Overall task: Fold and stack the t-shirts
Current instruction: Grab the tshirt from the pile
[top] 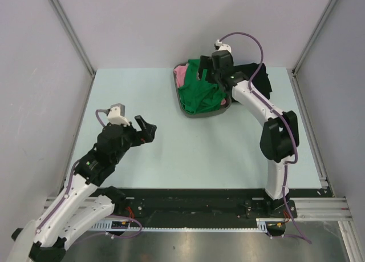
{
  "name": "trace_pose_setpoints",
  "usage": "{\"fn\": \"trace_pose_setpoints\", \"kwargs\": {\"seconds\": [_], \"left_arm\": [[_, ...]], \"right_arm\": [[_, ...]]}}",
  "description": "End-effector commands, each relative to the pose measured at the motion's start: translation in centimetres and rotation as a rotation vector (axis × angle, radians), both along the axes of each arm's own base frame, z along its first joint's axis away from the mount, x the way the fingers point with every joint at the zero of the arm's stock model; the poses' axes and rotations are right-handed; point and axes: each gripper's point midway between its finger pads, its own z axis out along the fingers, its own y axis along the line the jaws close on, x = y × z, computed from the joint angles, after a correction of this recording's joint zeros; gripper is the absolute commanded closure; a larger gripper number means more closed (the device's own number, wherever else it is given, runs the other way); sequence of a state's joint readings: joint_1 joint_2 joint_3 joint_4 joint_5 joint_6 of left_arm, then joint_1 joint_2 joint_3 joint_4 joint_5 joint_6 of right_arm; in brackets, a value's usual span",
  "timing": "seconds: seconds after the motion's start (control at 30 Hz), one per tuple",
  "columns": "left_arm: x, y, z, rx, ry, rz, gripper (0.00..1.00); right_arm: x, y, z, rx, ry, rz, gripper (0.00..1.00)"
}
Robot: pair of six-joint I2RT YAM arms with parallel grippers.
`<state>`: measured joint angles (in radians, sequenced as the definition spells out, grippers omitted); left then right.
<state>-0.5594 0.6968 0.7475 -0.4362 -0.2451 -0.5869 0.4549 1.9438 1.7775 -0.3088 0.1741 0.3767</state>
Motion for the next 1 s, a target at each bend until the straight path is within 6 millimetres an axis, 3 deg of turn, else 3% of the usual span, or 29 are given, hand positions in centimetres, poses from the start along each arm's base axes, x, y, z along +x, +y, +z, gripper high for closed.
{"fn": "trace_pose_setpoints", "kwargs": {"seconds": [0.0, 0.13, 0.27, 0.5, 0.73, 0.77, 0.8, 0.87, 0.9, 0.97], "left_arm": [[-1.2, 1.5, -0.8, 0.001, 0.029, 0.051, 0.00], [-1.9, 2.2, -1.1, 0.027, 0.034, 0.054, 0.00], [-2.6, 2.0, -1.0, 0.016, 0.015, 0.019, 0.00], [-2.7, 2.2, -1.7, 0.017, -0.001, 0.014, 0.00], [-2.7, 1.0, -2.7, -0.002, 0.032, -0.031, 0.00], [-2.7, 0.9, -2.9, -0.007, 0.036, -0.033, 0.00], [-2.7, 0.7, -2.8, -0.012, 0.029, -0.043, 0.00], [-2.8, 0.6, -3.2, -0.010, 0.036, -0.051, 0.00], [-2.8, 0.6, -3.2, -0.008, 0.035, -0.053, 0.00], [-2.8, 0.3, -3.3, -0.013, 0.036, -0.066, 0.00]], "right_arm": [[1.5, 0.8, -2.2, -0.088, 0.034, -0.003, 0.00], [3.9, 1.1, -5.3, -0.060, 0.084, -0.014, 0.00], [5.2, 0.0, -8.0, -0.041, 0.128, -0.056, 0.00], [6.0, 0.0, -11.4, -0.041, 0.180, -0.073, 0.00], [7.3, 1.1, -14.6, -0.038, 0.233, -0.055, 0.03], [7.2, 1.2, -15.0, -0.042, 0.253, -0.052, 0.08], [7.3, 1.3, -16.1, -0.049, 0.272, -0.048, 0.32], [7.7, 1.3, -15.5, -0.046, 0.267, -0.059, 0.68], [7.8, 1.3, -15.6, -0.046, 0.268, -0.062, 0.94], [7.8, 1.4, -15.1, -0.046, 0.256, -0.066, 1.00]]}}
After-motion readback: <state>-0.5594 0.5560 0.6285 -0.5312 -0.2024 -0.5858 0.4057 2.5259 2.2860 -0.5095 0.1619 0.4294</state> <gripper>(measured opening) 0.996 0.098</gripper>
